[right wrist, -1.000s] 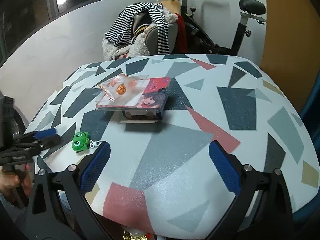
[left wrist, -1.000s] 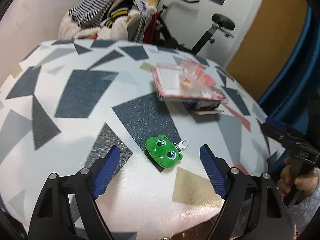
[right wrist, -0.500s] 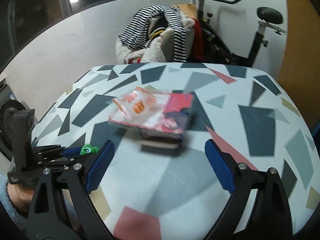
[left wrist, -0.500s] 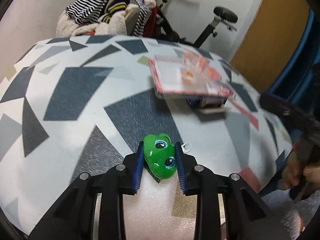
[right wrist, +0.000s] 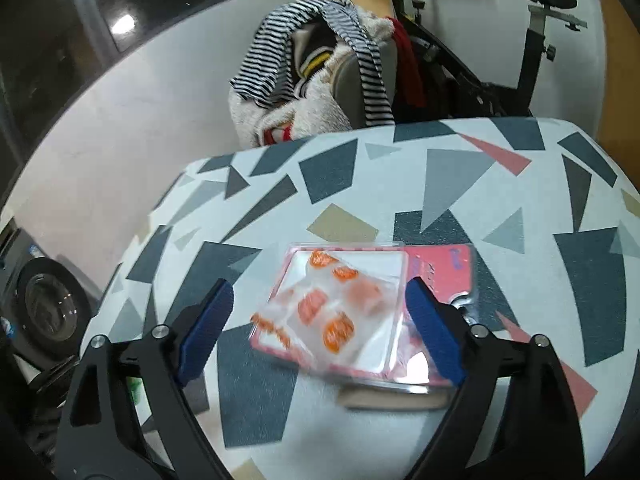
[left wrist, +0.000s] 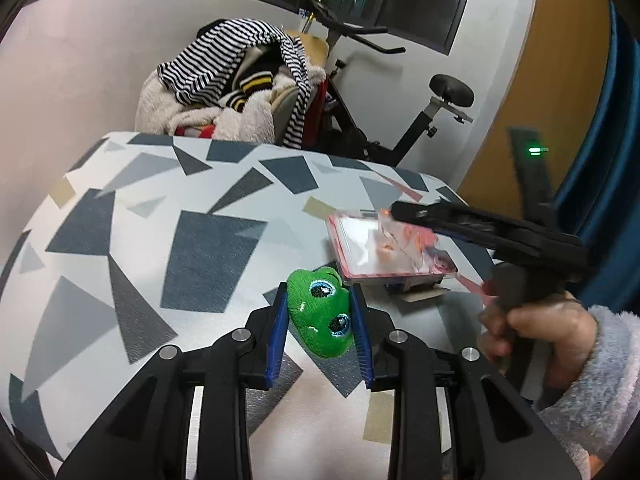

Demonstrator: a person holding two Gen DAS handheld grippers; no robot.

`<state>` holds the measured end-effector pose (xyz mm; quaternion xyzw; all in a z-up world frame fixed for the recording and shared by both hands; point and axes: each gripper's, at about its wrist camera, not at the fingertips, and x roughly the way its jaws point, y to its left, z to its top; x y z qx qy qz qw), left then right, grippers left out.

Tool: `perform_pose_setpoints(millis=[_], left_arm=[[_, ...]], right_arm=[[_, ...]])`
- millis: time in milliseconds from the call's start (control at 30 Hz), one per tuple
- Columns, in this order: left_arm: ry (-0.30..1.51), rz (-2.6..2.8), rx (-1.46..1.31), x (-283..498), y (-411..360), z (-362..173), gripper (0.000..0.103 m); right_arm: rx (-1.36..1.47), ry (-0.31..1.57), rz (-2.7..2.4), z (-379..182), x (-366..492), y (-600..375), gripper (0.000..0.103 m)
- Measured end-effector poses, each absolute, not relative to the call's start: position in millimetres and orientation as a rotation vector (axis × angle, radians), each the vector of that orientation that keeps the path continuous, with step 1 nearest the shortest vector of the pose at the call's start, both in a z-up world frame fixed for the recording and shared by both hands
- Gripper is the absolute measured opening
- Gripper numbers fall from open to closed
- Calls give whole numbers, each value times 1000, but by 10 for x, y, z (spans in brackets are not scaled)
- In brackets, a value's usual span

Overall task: Collect trash
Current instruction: 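Grasp the orange-printed candy packet with the right gripper while the left gripper holds the frog, then carry the frog keychain and candy packet over the brown bin with both grippers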

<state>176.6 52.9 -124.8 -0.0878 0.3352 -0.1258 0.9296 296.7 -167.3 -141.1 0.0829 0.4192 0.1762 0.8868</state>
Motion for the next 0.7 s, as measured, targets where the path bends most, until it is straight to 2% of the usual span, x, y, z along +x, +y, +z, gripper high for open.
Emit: perform_pose_setpoints(millis=[67,133,200,300,700], left_arm=[[680,-258,-174,1736,540,-1223,29],[674,-261,-185,1687,561,-1209,29],[670,-269,-202,1628,575,-1191,29],[665,-279,-207,1563,582,-1176,29],[660,-342,-167,1184,400,-1043,29]], right_arm=[[139,894,332,-1457,3023,-1603,81],[78,913,305,-1499,3044,-1531,64],[52,911,328,-1494,3003,-1524,38],[73,871,361,-1403,2885,-1628,32],[159,779,423,-1040,2239,-2192,31]])
